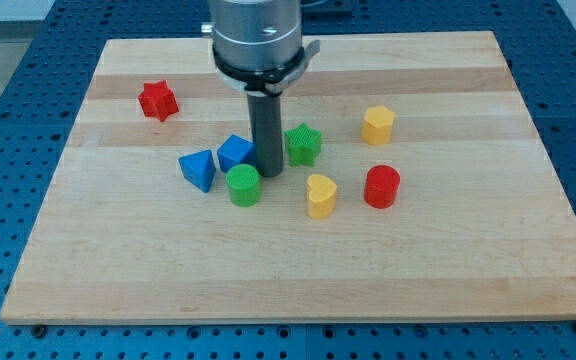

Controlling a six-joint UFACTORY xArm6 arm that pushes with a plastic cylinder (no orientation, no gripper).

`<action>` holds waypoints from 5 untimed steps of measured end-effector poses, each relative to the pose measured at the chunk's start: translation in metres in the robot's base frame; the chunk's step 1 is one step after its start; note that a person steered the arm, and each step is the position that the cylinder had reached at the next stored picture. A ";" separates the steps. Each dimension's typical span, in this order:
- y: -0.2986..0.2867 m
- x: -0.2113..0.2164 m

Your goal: Move the blue blocks to the left

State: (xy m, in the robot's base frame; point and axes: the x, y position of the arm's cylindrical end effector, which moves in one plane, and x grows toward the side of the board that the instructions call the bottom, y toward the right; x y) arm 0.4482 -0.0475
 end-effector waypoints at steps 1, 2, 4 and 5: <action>-0.005 -0.006; 0.002 -0.024; -0.015 -0.029; -0.034 -0.011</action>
State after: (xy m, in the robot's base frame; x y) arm 0.4370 -0.0820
